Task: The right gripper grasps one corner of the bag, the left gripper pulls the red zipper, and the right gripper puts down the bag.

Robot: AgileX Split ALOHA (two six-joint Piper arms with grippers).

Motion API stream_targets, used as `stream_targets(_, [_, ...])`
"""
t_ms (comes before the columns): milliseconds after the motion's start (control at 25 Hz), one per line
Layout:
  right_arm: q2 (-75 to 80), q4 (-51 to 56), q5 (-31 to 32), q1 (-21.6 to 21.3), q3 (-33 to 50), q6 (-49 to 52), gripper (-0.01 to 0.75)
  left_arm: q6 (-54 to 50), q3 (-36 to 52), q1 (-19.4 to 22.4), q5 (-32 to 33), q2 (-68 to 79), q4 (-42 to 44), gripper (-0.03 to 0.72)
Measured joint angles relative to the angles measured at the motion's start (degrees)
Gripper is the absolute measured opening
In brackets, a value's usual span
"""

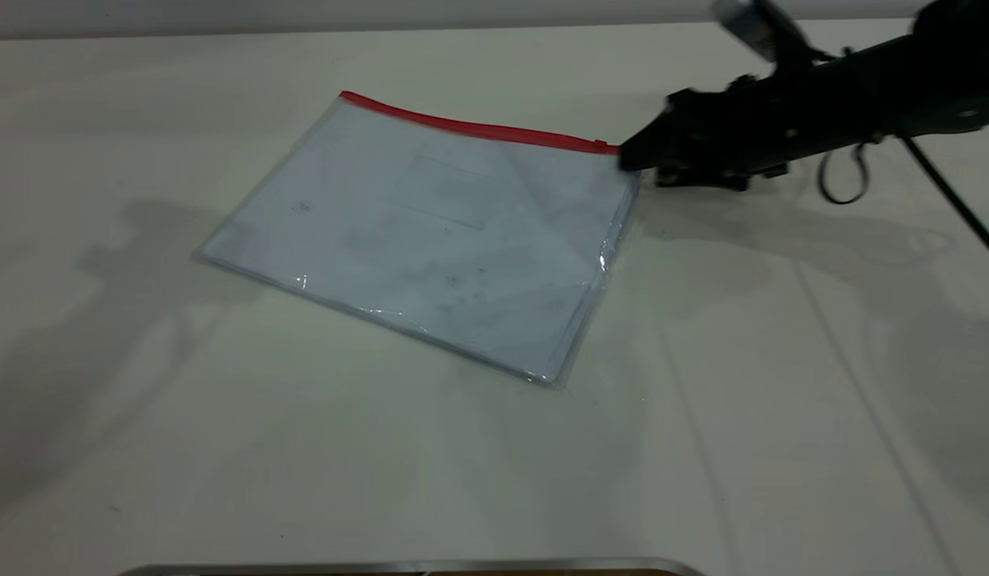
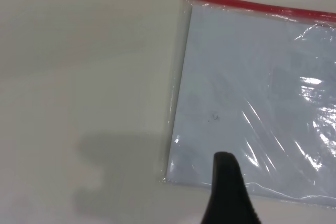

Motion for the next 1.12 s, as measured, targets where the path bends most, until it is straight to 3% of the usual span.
stream_targets(240, [1.6, -0.1, 0.0, 2.9, -2.6, 0.6, 0.511, 0.0, 0.0, -0.2, 0.0, 0.0, -1.5, 0.563])
stream_targets(400, [1.7, -0.1, 2.1, 2.4, -2.9, 0.8, 0.332, 0.0, 0.0, -0.2, 0.0, 0.0, -1.6, 0.555])
stream_targets(600, [1.7, -0.7, 7.4, 0.9, -2.9, 0.7, 0.045, 0.0, 0.0, -0.2, -0.1, 0.0, -1.7, 0.551])
stream_targets(920, [-1.5, -2.9, 7.2, -3.4, -6.1, 1.2, 0.033, 0.0, 0.0, -0.2, -0.5, 0.0, -1.7, 0.551])
stream_targets(1120, [-1.8, -8.1, 9.0, 1.0, -11.0, 5.3, 0.033, 0.0, 0.0, -0.2, -0.8, 0.2, -1.7, 0.550])
